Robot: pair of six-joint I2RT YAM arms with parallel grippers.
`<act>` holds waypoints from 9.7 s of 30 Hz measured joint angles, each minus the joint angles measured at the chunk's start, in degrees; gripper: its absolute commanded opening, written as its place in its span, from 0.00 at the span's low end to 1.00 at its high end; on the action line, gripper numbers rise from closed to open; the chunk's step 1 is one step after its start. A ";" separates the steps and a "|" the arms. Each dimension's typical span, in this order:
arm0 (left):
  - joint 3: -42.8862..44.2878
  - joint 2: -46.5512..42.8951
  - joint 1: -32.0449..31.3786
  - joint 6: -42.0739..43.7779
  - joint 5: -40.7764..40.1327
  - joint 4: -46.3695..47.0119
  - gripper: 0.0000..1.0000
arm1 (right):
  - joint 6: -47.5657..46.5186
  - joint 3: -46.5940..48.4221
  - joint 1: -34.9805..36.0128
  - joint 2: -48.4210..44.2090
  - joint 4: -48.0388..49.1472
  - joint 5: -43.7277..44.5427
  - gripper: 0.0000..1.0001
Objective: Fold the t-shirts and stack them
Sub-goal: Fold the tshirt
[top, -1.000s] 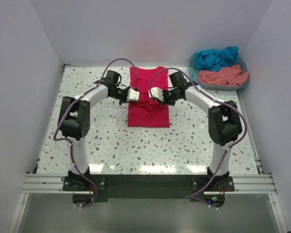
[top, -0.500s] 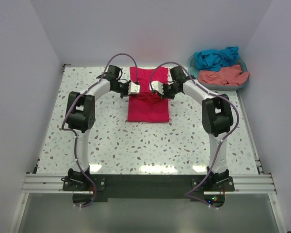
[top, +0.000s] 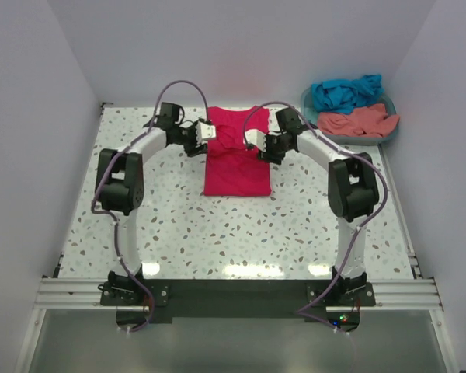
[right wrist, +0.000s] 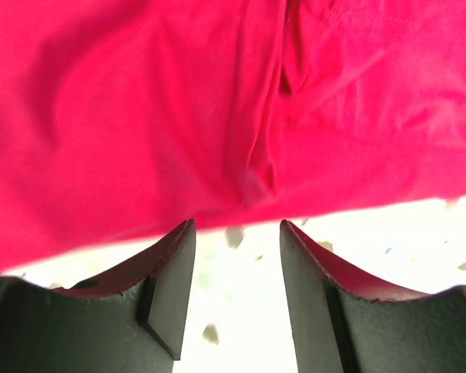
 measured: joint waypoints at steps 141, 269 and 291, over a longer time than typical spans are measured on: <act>-7.65 -2.40 -3.48 3.65 6.51 -31.91 0.00 | 2.19 2.58 1.90 4.87 -32.92 -9.68 0.00; -45.40 -47.45 -16.00 -14.91 -2.69 9.77 0.56 | 39.71 23.39 8.72 18.23 -39.78 -17.38 0.30; -3.78 -4.55 -3.82 -15.04 13.11 -33.31 0.66 | 34.67 7.04 -0.83 3.30 -41.66 -17.22 0.75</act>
